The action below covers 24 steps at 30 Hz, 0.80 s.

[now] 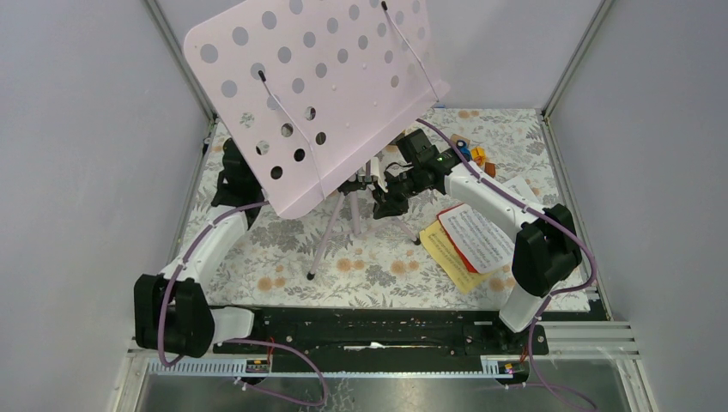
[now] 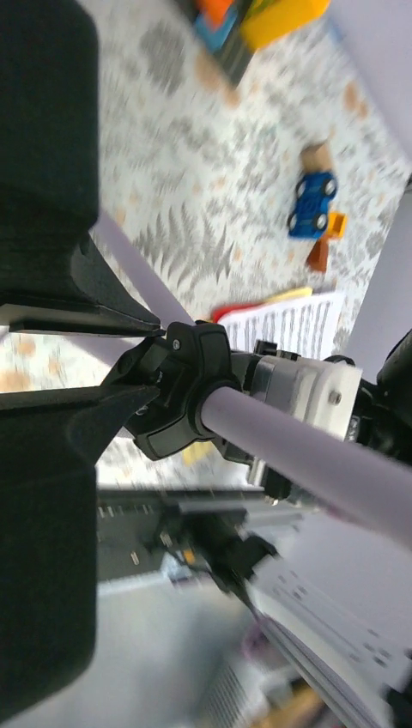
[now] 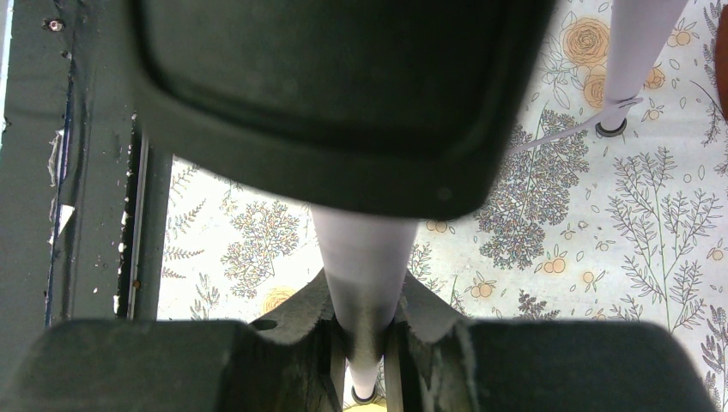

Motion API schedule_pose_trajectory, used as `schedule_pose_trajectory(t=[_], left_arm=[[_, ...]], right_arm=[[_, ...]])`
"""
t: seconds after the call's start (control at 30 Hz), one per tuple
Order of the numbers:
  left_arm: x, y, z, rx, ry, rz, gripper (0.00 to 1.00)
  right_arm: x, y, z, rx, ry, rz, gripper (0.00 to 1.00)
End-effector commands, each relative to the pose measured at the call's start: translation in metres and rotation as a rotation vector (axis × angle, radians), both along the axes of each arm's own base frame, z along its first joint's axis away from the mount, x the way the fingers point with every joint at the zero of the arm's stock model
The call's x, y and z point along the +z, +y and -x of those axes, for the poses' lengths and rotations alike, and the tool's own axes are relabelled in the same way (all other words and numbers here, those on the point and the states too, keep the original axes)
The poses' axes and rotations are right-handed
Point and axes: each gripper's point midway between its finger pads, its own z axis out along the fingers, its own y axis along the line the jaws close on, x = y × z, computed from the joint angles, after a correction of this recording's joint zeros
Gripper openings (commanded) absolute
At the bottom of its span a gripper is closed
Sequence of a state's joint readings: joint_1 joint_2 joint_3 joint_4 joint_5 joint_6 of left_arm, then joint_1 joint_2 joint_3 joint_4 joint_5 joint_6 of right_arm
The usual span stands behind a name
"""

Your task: Set up the instrument practice props

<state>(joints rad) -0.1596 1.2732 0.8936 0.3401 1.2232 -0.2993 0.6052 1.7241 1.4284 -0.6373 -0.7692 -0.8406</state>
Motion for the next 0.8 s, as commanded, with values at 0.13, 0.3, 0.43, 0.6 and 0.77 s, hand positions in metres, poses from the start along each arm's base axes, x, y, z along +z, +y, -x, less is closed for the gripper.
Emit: schedule_pose_trajectory(t=[0.13, 0.3, 0.43, 0.6, 0.77], left_arm=[[-0.050, 0.002, 0.026, -0.181, -0.408, -0.158, 0.00], [-0.063, 0.006, 0.019, -0.169, -0.519, -0.230, 0.00], [-0.070, 0.010, 0.007, -0.152, -0.632, -0.321, 0.00], [-0.068, 0.011, -0.001, -0.135, -0.714, -0.376, 0.00], [-0.056, 0.013, -0.003, -0.132, -0.727, -0.396, 0.29]], right_arm=[[-0.069, -0.029, -0.012, -0.004, -0.019, 0.221, 0.00], [-0.072, -0.028, -0.011, -0.002, -0.011, 0.223, 0.00], [-0.073, -0.028, -0.011, -0.002, -0.007, 0.224, 0.00], [-0.074, -0.026, -0.011, -0.002, -0.004, 0.221, 0.00], [-0.076, -0.027, -0.011, -0.003, -0.001, 0.224, 0.00]])
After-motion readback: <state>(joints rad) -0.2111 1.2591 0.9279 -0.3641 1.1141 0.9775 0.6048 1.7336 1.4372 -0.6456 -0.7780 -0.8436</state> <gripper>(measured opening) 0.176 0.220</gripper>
